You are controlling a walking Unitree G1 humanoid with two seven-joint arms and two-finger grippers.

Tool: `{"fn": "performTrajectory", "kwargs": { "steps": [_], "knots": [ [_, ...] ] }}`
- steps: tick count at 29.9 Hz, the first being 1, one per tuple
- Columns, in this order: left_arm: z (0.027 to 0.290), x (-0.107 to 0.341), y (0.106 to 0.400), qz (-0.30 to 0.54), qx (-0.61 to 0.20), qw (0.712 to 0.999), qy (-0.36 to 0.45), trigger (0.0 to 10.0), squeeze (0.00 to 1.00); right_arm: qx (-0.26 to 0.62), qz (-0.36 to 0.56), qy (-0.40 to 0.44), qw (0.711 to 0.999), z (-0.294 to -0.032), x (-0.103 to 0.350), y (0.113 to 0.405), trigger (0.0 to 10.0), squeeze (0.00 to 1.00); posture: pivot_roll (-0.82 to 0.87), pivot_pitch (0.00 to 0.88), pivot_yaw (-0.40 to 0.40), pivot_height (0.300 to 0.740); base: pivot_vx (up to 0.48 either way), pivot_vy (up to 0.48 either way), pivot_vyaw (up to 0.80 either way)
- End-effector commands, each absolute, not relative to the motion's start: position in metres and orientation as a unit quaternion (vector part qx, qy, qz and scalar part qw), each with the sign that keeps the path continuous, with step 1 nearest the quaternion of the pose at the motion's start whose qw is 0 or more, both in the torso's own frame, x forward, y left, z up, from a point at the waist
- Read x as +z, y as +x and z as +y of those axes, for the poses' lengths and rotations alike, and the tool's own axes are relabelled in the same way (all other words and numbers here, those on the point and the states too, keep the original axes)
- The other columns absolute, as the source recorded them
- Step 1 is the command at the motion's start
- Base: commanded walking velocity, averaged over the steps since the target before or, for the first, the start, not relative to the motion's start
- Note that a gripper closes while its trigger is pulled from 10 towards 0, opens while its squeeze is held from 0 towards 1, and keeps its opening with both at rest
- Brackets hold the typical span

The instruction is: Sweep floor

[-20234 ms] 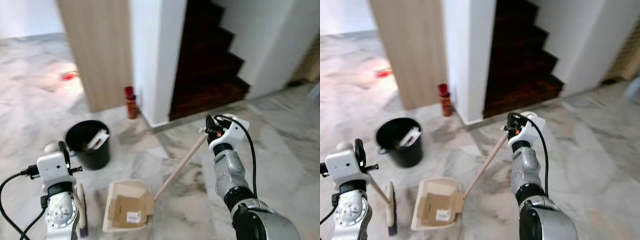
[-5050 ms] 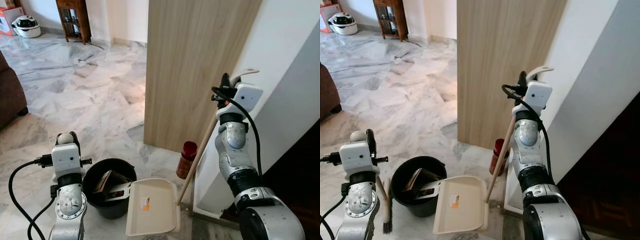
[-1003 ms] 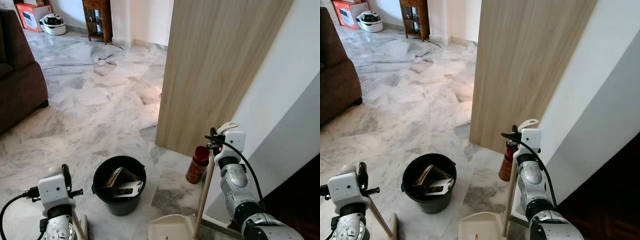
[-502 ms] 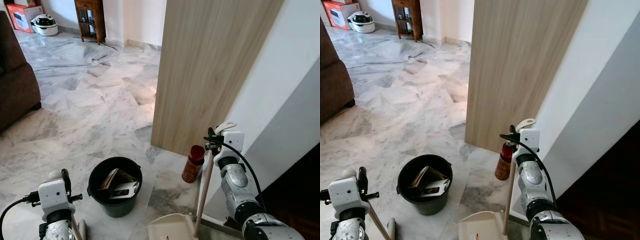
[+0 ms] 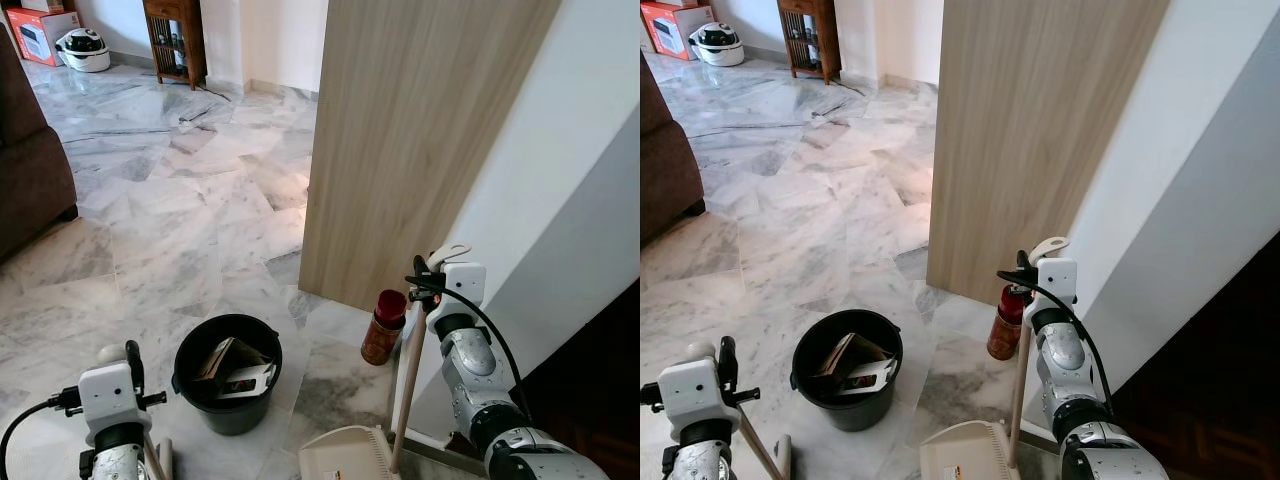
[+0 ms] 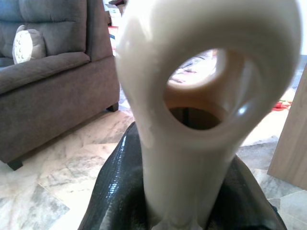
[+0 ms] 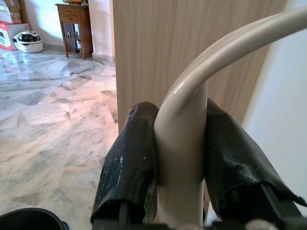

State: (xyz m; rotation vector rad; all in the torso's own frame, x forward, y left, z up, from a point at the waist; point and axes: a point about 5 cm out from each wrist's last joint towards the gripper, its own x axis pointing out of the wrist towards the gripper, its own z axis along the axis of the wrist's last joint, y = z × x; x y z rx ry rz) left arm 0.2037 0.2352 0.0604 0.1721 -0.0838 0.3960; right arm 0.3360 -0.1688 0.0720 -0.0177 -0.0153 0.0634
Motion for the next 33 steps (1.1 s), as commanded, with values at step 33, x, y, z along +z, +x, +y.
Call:
{"fn": "performTrajectory", "kwargs": {
  "steps": [33],
  "knots": [
    [0.2373, 0.063, 0.2096, -0.057, 0.197, 0.974, 0.101, 10.0, 0.0, 0.051, -0.014, -0.025, 0.998, -0.1699, 0.0803, 0.3416, 10.0, 0.0, 0.24, 0.0, -0.143, 0.74, -0.169, 0.0, 0.0]
  ]
}}
